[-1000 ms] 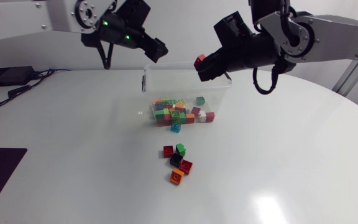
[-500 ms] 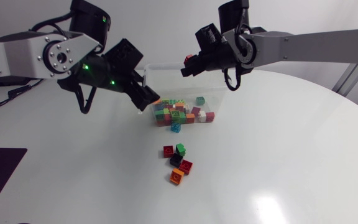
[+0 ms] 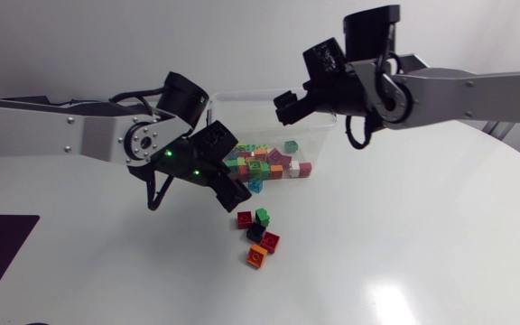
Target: Place the duplo bricks in the container
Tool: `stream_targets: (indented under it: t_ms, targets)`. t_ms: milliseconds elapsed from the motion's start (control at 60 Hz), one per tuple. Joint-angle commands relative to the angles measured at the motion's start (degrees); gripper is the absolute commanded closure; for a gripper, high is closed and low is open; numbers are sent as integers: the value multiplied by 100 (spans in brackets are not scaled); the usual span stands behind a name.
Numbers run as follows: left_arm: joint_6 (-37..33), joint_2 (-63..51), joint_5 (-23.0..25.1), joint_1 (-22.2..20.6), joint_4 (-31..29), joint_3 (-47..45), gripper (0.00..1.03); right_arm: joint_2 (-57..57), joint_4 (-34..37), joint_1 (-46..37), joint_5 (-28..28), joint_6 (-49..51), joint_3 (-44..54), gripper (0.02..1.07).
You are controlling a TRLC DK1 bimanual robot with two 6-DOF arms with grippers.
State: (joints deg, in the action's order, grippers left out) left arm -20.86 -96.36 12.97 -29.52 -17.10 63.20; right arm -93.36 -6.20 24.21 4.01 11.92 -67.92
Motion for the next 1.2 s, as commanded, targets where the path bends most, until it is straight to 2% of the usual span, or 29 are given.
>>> stream_targets:
  t_ms: [0, 300, 450, 633, 717, 883, 1183]
  targets:
    - [320, -463, 39, -54, 137, -132, 5, 573, -110, -118, -58, -138, 605, 7]
    - [715, -1544, 91, -63, 524, 386, 5, 1936, -294, -469, -32, -401, 2318, 7]
    - [1207, -2159, -216, -1, 682, 878, 5, 2340, -347, -469, 38, -401, 2872, 7]
    - [1436, -2291, -410, 25, 919, 1010, 5, 2507, -356, -513, 109, -357, 3206, 7]
    - [1568, -2300, -717, 16, 1201, 1001, 5, 2533, -365, -513, 153, -313, 3285, 7]
    - [1875, -2414, -831, -10, 1622, 966, 5, 2674, -365, -513, 170, -313, 3373, 7]
    - [1937, -2880, -1042, -28, 2387, 984, 5, 2780, -365, -487, 241, -269, 3531, 7]
